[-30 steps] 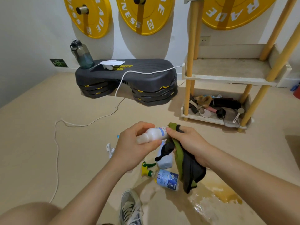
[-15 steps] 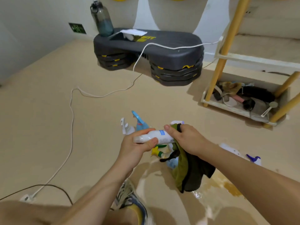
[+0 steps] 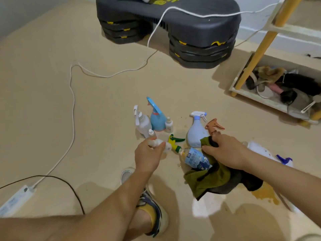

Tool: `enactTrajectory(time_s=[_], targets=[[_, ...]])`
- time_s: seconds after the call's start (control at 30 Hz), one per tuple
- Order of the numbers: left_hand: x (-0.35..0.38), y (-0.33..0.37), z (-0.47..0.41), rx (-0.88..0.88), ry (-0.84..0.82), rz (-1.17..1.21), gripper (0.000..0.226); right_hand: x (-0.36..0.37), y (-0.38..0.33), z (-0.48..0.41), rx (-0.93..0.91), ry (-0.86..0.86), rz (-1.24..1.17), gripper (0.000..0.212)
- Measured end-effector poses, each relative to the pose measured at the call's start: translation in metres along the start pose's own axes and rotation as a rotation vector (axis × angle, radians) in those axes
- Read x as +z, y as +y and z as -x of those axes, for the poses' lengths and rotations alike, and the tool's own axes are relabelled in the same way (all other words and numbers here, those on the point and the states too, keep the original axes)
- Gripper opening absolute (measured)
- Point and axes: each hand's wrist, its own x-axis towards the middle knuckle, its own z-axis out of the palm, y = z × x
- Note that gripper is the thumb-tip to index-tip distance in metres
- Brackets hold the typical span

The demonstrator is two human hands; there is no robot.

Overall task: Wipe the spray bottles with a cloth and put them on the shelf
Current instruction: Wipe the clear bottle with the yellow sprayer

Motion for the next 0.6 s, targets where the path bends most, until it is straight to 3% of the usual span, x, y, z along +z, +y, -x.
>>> enactTrajectory(time_s=[0.13, 0.27, 0.4, 0.6], targets=[[0.008, -0.023, -0.034, -0.066, 0.025, -0.166, 0.022, -0.004, 0.016, -0.004, 0.07, -0.017, -0.099, 0.038], [0.027, -0.058, -0.061, -0.002, -0.032, -0.296, 0.027, -0.004, 0.023, -0.009, 0.19, 0.019, -0.276, 0.034], [0.044, -0.08, -0.074, 0.009, 0.036, -0.257, 0.026, 0.001, 0.032, -0.018, 0.233, 0.025, -0.341, 0.033], [0.039, -0.072, -0.095, -0.106, 0.097, -0.205, 0.039, -0.021, 0.048, -0.01, 0.32, -0.358, -0.118, 0.02]])
